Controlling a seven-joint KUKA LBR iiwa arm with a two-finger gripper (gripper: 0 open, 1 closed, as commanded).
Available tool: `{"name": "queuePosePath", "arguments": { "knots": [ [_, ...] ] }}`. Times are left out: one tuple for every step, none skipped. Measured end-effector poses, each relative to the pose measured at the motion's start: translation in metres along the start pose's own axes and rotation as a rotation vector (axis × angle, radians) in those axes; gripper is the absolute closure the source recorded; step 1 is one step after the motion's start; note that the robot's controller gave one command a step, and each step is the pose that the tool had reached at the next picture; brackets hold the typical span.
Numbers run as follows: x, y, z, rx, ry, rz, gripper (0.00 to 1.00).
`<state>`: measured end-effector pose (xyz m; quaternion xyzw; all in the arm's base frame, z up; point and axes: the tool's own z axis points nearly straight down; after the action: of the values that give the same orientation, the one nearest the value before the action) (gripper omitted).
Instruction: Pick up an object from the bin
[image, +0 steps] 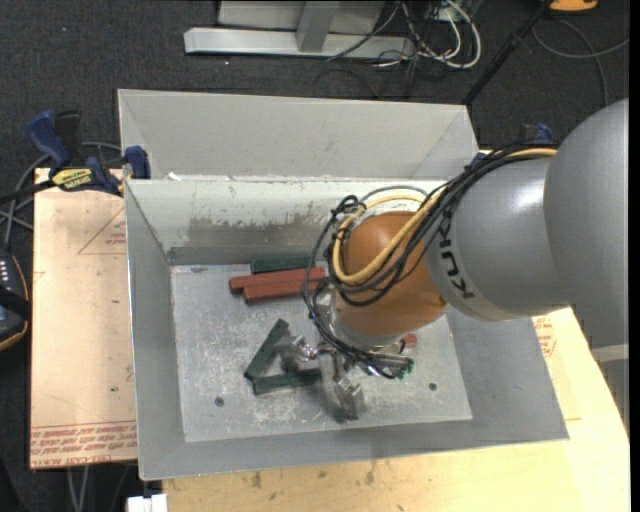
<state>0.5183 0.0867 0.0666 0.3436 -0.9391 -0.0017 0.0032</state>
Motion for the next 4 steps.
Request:
{"name": "queuePosePath", "arguments": {
  "knots": [
    [-0.002, -0.002, -0.004, 0.004, -0.006, 0.001, 1.0],
    [-0.002, -0.002, -0.004, 0.004, -0.006, 0.001, 0.0],
    [-0.012, 0.059, -0.007, 0.013, -0.026, -0.026, 0.0],
    [-0.006, 0.059, -0.003, 0.006, -0.009, -0.017, 1.0]
  ]
}}
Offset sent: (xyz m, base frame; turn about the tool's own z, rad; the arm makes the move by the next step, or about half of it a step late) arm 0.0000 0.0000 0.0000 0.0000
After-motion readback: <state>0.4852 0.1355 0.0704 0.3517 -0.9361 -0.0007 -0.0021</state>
